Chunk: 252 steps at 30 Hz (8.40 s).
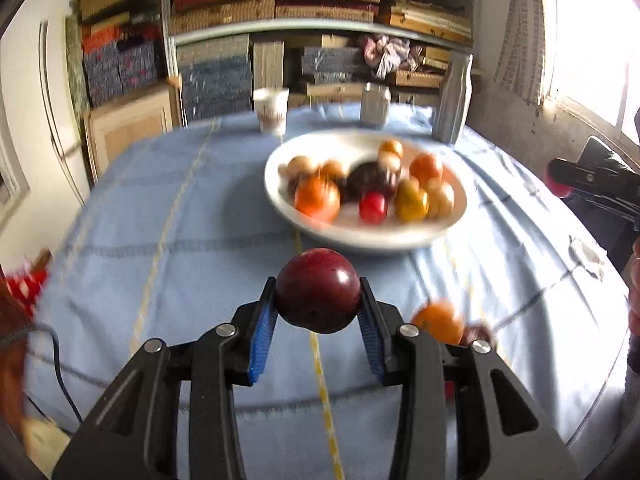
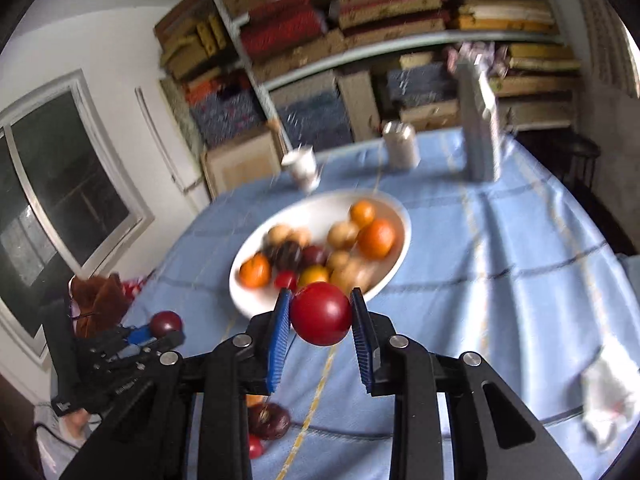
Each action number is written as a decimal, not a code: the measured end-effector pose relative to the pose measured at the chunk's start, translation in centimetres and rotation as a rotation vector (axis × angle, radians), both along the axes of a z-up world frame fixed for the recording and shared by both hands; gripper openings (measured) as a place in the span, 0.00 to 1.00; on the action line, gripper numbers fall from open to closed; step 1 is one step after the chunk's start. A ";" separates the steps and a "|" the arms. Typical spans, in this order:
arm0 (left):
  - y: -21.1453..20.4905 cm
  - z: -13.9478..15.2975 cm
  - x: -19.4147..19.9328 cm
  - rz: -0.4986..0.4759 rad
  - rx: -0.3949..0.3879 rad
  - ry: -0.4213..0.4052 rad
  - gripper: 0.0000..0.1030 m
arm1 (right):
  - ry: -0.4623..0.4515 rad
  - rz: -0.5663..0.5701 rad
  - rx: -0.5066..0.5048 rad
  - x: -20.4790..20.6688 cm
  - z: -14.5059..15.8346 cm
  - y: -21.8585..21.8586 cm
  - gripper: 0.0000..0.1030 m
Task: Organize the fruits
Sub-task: 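Place the plum on the plate with the left tool while the right tool places the tomato, then move both open tools back toward the remaining fruit on the cloth, then grasp a speckled yellow pear with the left tool while the right tool grasps a red tomato, then place the pear on the plate with the left tool while the right tool places the tomato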
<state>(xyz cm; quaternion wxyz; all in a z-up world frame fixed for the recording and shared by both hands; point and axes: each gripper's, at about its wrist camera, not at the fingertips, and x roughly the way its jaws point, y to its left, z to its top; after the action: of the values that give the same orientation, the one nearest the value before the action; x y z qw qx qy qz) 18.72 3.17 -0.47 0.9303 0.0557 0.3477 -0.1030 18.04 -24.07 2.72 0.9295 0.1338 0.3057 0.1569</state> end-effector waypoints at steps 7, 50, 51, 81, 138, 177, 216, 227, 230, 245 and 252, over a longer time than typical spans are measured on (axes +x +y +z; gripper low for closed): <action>-3.0 7.4 4.2 -0.030 -0.024 -0.115 0.37 | -0.109 -0.024 -0.032 2.1 6.7 -0.9 0.29; -1.6 1.8 16.8 0.059 -0.147 -0.011 0.76 | 0.025 0.077 -0.077 15.0 0.7 6.0 0.56; -1.4 2.6 16.3 0.060 -0.149 -0.029 0.78 | -0.006 0.082 -0.074 14.2 1.7 6.0 0.60; -4.0 -3.1 -2.1 -0.085 -0.016 0.021 0.95 | 0.062 -0.099 0.075 0.2 -4.7 -2.2 0.85; -3.4 -5.4 1.2 -0.034 0.097 0.056 0.96 | 0.070 -0.032 0.059 0.4 -4.6 -1.1 0.85; -4.4 -5.8 1.0 -0.057 0.135 0.062 0.41 | 0.097 0.068 -0.038 0.4 -5.3 2.0 0.85; -1.6 -4.6 1.5 0.010 0.062 0.044 0.41 | 0.081 0.432 -0.305 -6.1 -7.6 10.8 0.25; -4.2 2.0 5.1 -0.001 0.059 -0.054 0.41 | -0.057 0.228 -0.307 -1.1 2.6 5.6 0.25; -5.8 2.0 6.6 -0.038 0.025 -0.038 0.41 | -0.068 0.152 -0.251 2.4 4.6 4.3 0.25; -7.4 -4.3 11.2 -0.018 0.038 0.053 0.43 | 0.148 0.088 -0.188 13.9 -4.7 6.5 0.25; -7.4 -3.5 10.6 0.013 0.069 -0.025 0.69 | 0.120 0.064 -0.197 13.2 -4.5 6.1 0.49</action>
<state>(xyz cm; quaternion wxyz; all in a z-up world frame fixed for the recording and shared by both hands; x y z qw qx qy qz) 29.29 -4.27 -4.01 0.9328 0.0867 0.3396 -0.0841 31.28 -17.99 -1.82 0.9127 0.0412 0.3788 0.1477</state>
